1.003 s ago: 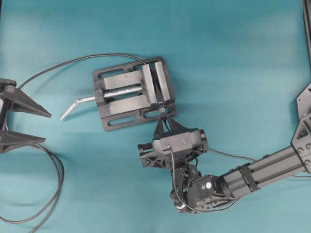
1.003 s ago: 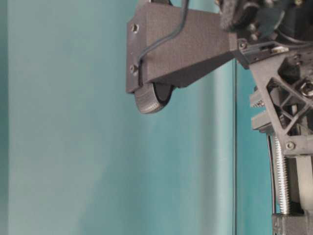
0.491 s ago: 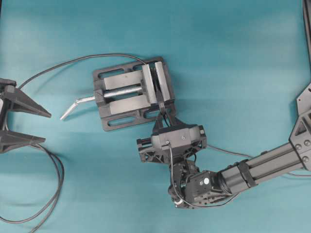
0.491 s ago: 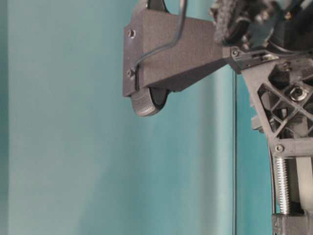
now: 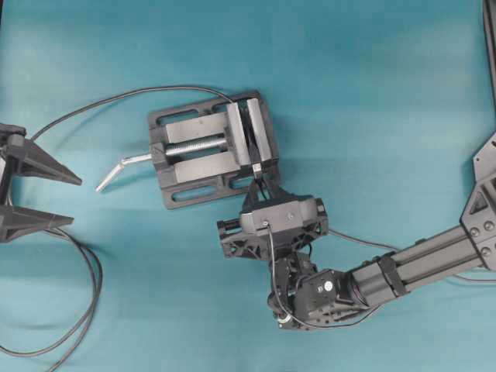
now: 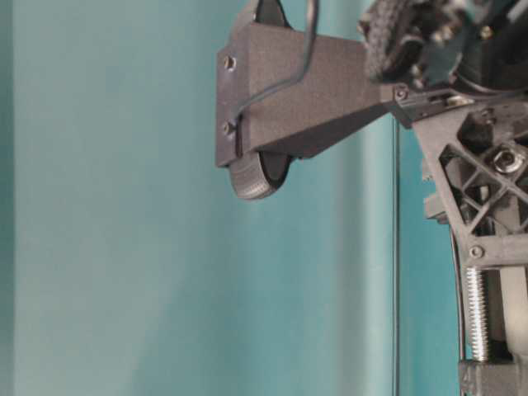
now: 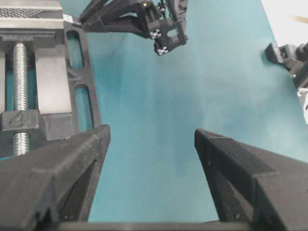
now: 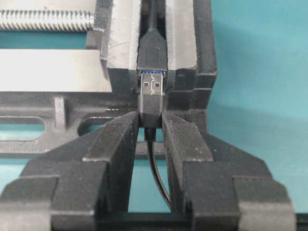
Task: Insert the USB cable into the fixed female connector.
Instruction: 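Push the USB plug forward into the blue port with the right gripper, then press the plug further into the port with the right gripper, then open the right gripper and pull back from the inserted cable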
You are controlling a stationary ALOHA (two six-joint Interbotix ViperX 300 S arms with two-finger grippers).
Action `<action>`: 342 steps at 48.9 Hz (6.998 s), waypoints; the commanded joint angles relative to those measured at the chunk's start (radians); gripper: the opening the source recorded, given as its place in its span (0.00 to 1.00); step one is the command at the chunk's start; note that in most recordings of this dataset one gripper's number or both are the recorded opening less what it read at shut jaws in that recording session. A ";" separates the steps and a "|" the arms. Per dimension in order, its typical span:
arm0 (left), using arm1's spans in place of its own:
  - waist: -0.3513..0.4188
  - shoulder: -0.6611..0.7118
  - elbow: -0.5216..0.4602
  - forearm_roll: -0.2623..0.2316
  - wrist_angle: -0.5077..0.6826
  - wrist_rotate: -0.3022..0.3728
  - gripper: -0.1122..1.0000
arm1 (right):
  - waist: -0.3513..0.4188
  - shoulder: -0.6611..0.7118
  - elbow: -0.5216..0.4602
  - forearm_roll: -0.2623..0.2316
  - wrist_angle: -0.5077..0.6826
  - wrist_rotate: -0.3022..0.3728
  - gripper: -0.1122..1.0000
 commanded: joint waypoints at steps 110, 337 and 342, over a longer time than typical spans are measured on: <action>0.009 0.002 0.005 -0.002 -0.008 -0.012 0.87 | -0.055 -0.058 -0.006 -0.054 -0.044 -0.003 0.29; 0.032 -0.028 0.008 -0.002 0.034 -0.011 0.87 | 0.000 -0.110 -0.005 0.014 -0.048 -0.003 0.49; 0.032 -0.028 0.008 -0.002 0.034 -0.011 0.87 | 0.026 -0.112 -0.014 0.026 -0.066 -0.005 0.49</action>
